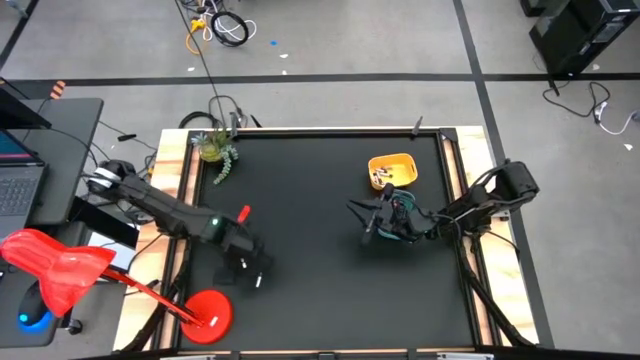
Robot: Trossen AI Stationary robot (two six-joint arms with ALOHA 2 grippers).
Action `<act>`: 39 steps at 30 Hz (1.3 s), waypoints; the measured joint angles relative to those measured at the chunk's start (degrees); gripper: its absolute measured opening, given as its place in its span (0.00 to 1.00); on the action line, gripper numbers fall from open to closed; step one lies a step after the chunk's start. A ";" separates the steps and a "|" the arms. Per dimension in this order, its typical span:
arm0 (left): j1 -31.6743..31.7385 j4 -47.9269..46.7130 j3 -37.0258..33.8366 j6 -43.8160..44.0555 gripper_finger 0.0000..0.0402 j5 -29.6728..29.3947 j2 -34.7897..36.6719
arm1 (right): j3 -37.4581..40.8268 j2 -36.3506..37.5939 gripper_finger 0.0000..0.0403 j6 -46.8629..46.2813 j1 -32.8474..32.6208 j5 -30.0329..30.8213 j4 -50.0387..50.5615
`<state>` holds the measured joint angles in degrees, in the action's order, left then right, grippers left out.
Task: Sort batteries
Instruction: Put the top silver black battery into the yellow bin
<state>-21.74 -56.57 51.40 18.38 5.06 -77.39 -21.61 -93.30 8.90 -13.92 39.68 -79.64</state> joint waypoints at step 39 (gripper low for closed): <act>-7.18 3.12 0.20 -19.37 0.02 -8.95 -21.40 | 0.02 0.28 0.19 -0.20 -0.32 -0.31 1.11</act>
<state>-28.93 -53.45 51.59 -0.99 -3.89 -98.78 -21.58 -93.01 8.71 -14.24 39.38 -78.53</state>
